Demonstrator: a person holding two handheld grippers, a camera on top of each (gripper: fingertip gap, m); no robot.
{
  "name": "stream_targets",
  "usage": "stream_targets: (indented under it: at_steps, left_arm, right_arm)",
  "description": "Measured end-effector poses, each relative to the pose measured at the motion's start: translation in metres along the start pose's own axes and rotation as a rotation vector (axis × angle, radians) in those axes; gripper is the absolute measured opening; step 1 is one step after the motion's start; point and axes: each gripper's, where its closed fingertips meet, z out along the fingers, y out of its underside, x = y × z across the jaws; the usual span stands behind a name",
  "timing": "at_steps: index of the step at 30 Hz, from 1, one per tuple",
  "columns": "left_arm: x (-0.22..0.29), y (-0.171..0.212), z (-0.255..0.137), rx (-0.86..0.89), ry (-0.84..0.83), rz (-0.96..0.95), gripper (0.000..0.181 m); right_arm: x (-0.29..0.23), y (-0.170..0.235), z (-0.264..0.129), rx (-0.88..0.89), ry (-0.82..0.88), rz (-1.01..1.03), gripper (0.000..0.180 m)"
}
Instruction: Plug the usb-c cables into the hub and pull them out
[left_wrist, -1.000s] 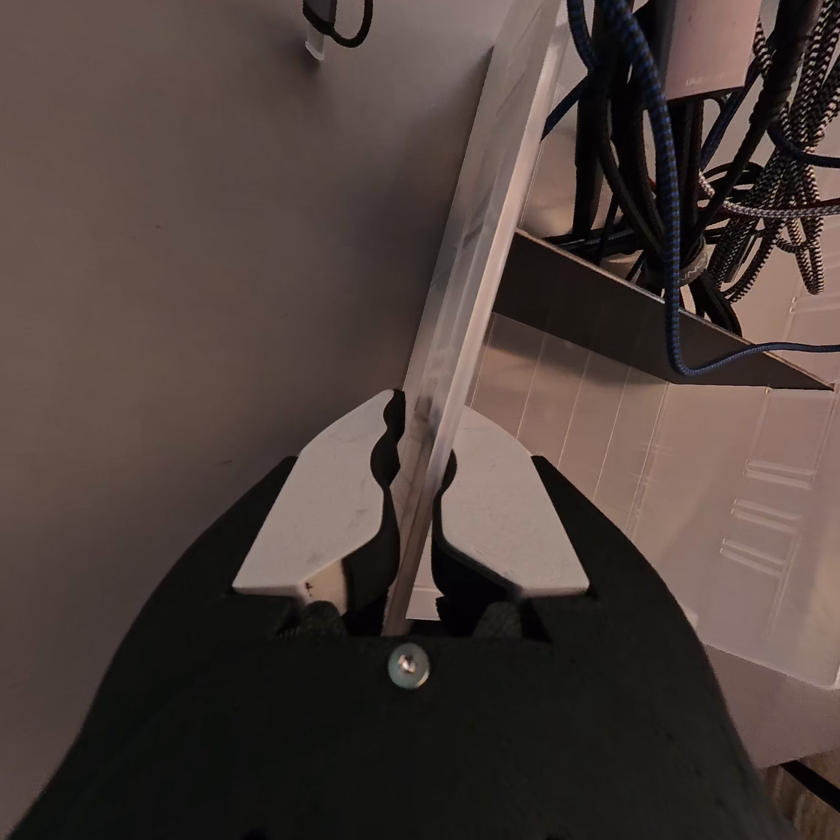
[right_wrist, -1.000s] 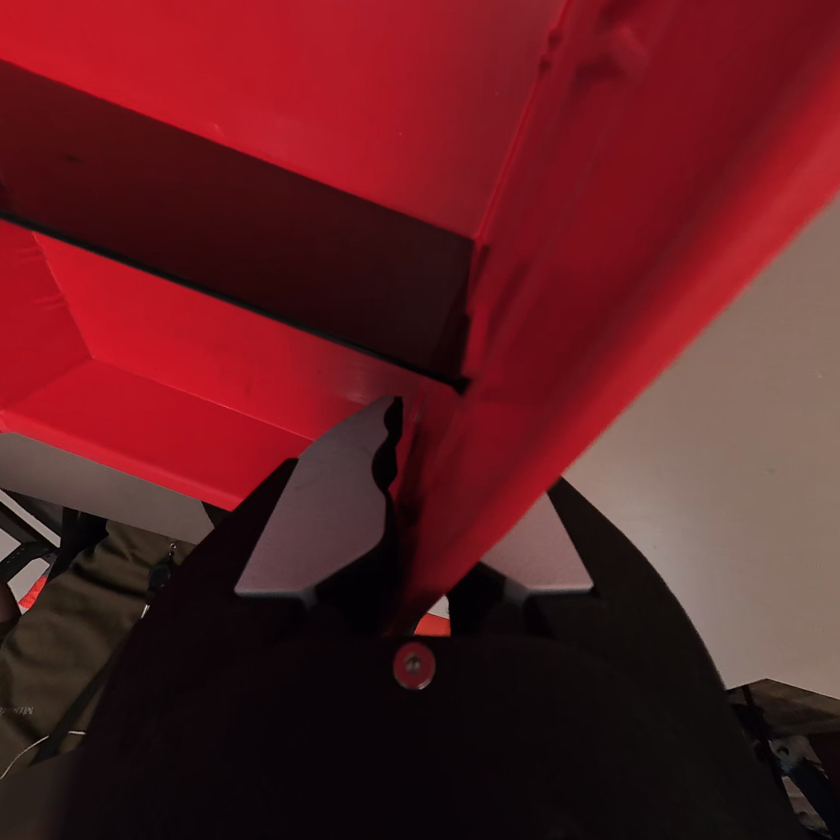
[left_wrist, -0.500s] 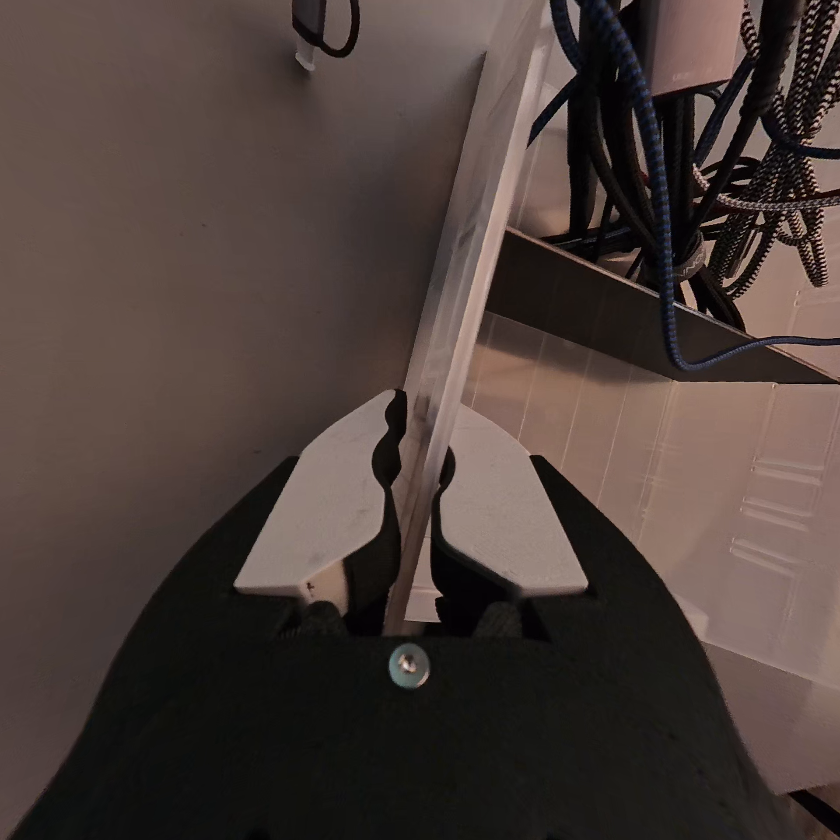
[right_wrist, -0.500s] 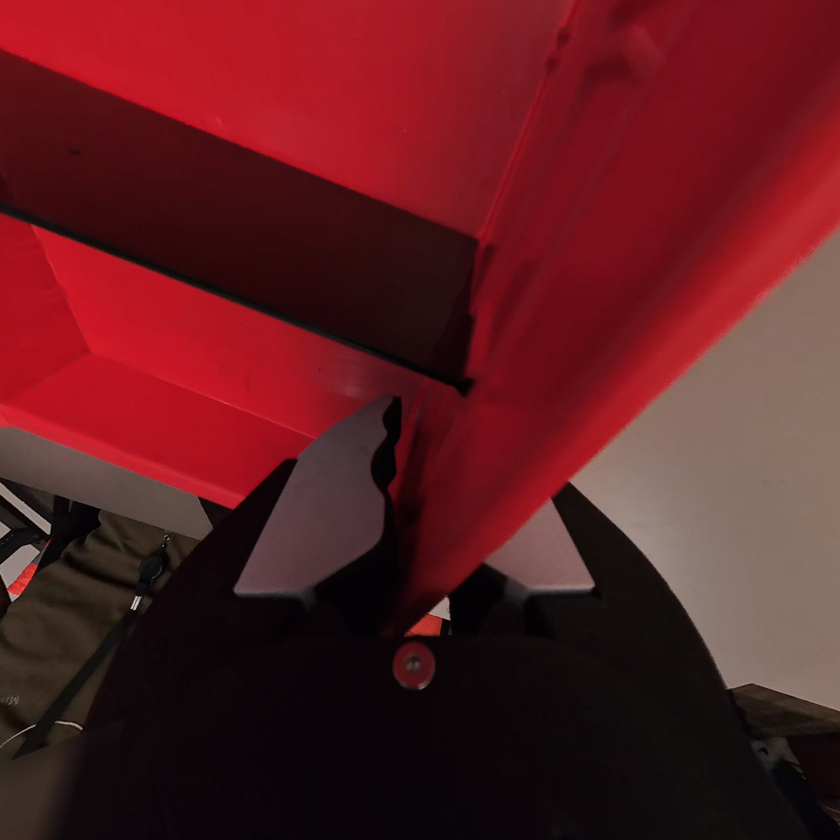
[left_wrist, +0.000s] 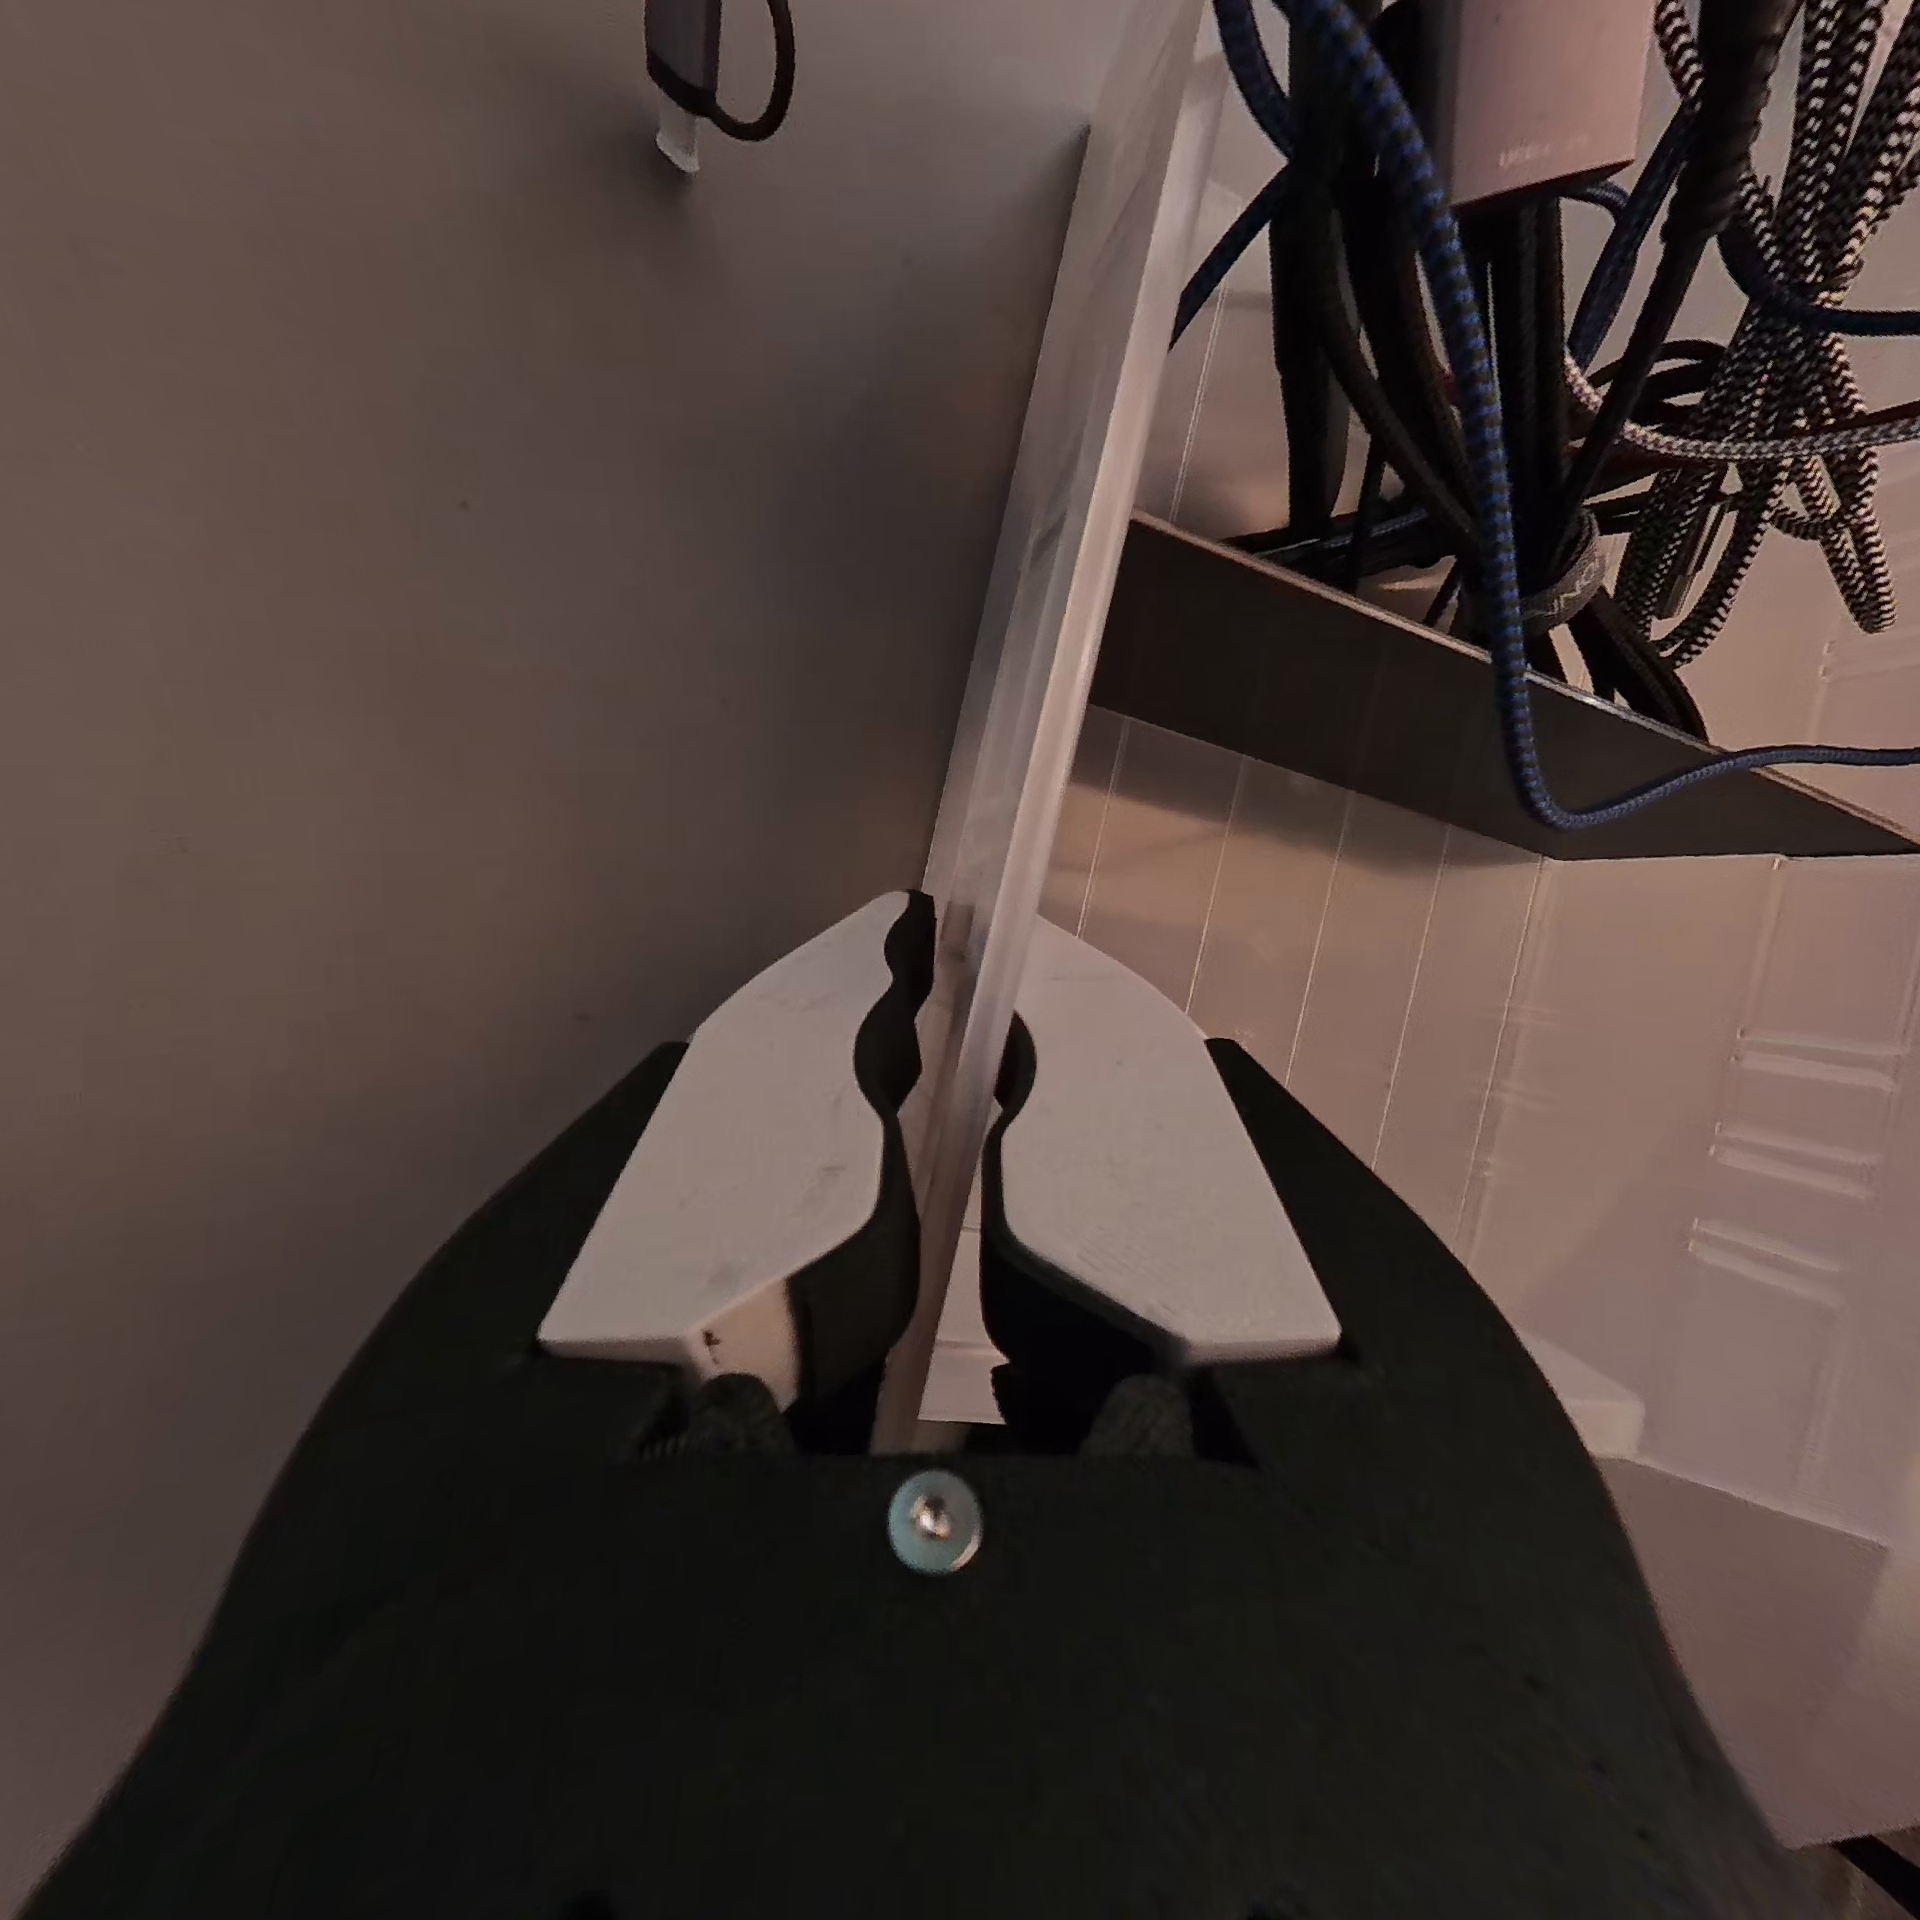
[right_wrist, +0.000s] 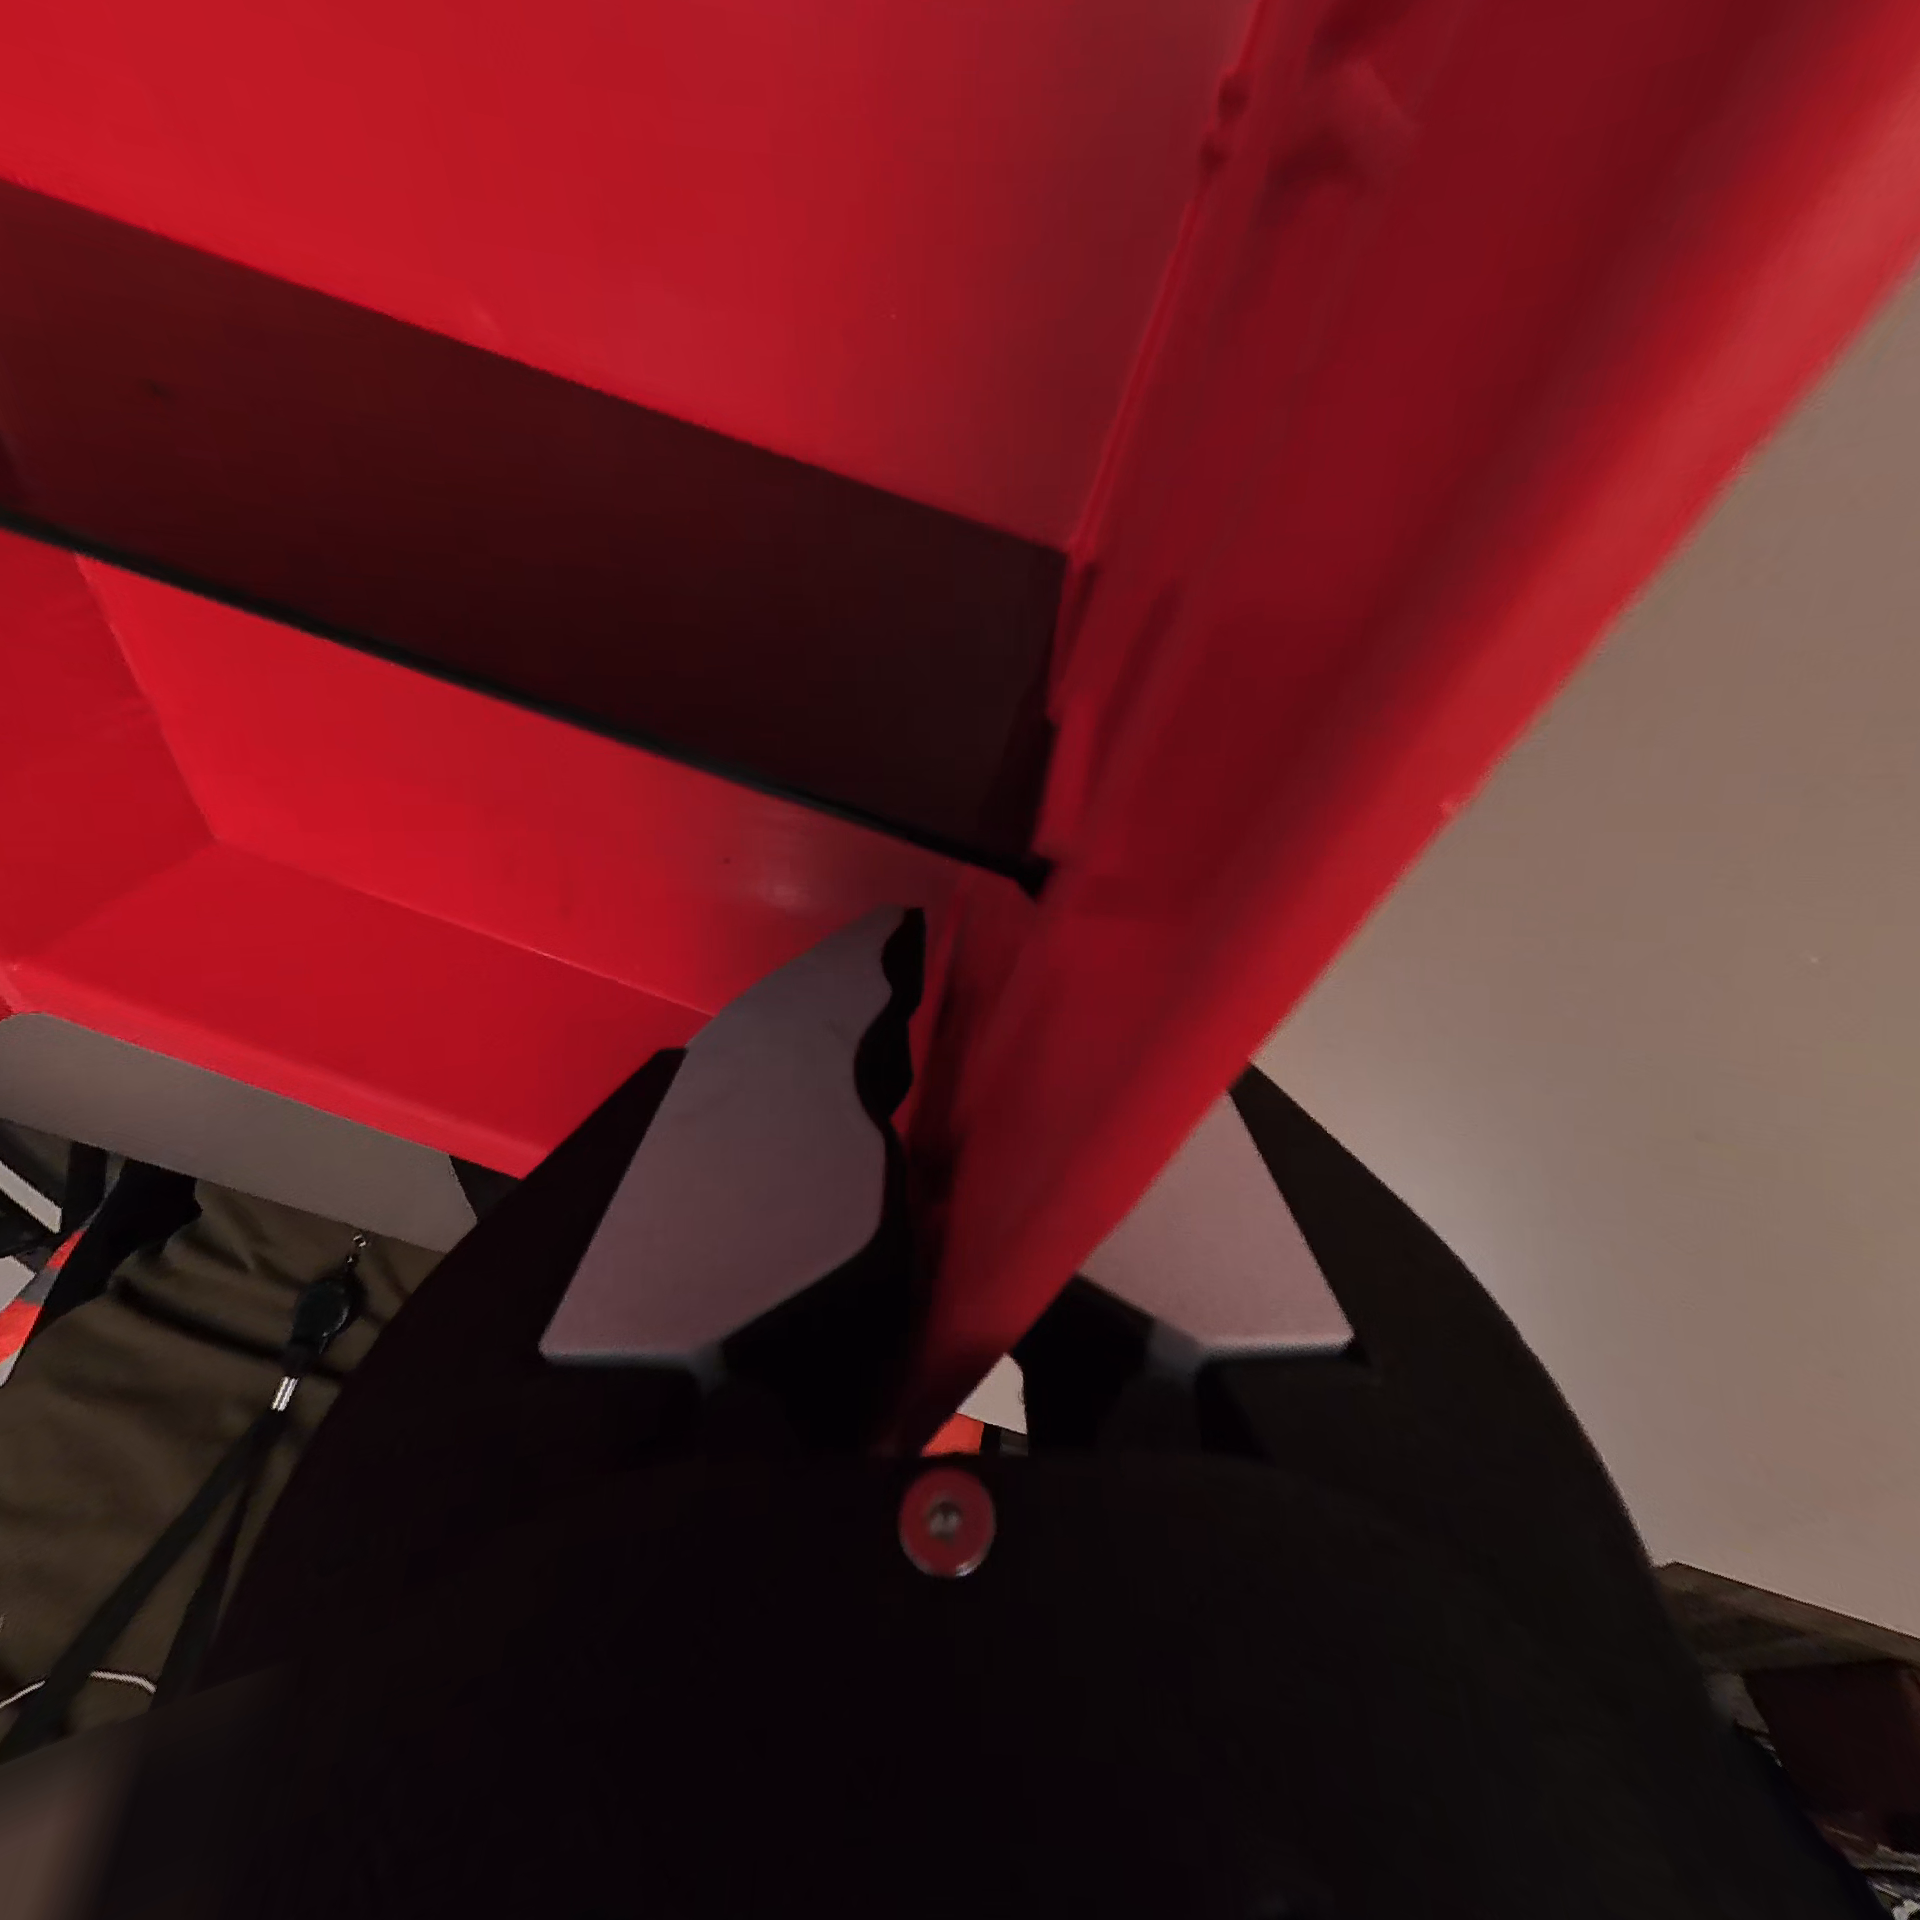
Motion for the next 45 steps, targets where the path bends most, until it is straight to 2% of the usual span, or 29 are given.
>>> stream_targets:
  at_steps: [35, 39, 45]
  left_arm:
    - [0.004, 0.008, -0.007, 0.024, 0.003, -0.020, 0.008]
    - [0.001, 0.008, -0.007, 0.030, -0.062, 0.039, 0.009]
    - [-0.009, 0.006, -0.012, 0.114, -0.250, 0.196, 0.024]
  right_arm:
    - [-0.001, 0.002, 0.002, 0.023, -0.037, -0.013, 0.011]
    - [-0.001, 0.002, 0.002, 0.025, -0.033, -0.008, 0.012]
    - [-0.001, 0.004, 0.002, 0.003, -0.044, -0.006, 0.013]
